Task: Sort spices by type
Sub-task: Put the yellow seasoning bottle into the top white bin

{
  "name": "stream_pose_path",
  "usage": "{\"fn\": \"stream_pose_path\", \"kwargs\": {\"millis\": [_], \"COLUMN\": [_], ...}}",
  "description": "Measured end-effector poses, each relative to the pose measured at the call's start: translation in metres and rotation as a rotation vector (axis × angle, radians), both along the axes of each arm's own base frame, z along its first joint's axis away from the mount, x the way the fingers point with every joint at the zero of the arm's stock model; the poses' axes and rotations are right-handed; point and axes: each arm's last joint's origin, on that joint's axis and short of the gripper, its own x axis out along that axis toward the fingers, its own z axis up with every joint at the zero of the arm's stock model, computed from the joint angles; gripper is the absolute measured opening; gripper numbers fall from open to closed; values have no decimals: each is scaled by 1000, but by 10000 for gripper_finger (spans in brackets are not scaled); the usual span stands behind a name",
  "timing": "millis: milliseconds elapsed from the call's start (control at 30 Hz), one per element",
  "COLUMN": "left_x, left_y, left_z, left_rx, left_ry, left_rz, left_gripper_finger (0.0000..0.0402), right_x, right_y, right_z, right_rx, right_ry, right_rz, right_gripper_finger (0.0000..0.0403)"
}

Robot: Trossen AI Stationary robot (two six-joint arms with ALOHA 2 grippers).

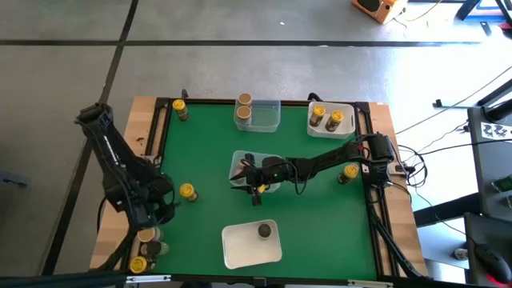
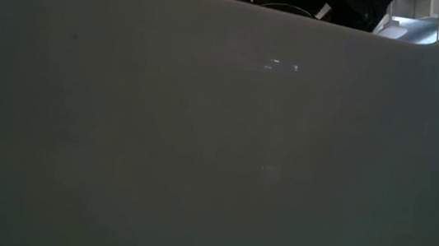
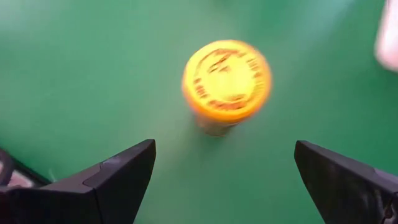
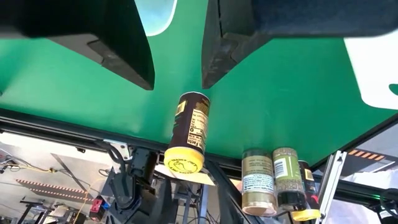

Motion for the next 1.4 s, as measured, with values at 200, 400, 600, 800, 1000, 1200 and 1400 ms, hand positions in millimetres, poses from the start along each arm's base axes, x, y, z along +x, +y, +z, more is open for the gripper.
{"fn": "stream_pose_path", "kwargs": {"millis": [200,400,600,800,1000,1200,1400], "left_x": [-3,0,1,4,11,18,18], "left_y": [4,4,8,13,15,18,20], "left_z": [-29,-37,-58,-75,-86,-92,-97], "left_rx": [51,48,38,89,91,103,90], "left_ry": [28,-14,-37,-85,-155,-234,-239], "left_rz": [-11,-12,-3,8,-20,-23,-9], "left_gripper_finger": [378,378,378,378,378,376,326], "right_x": [0,0,0,0,0,0,0], "right_y": [0,0,0,0,0,0,-1], "right_z": [0,0,0,0,0,0,0], "right_rx": [-27,-27,-27,-27,-27,-27,-33], "right_ry": [-4,-4,-4,-4,-4,-4,-4], "right_rz": [7,7,7,7,7,7,-15], "right_gripper_finger": [133,133,133,133,133,133,133]}}
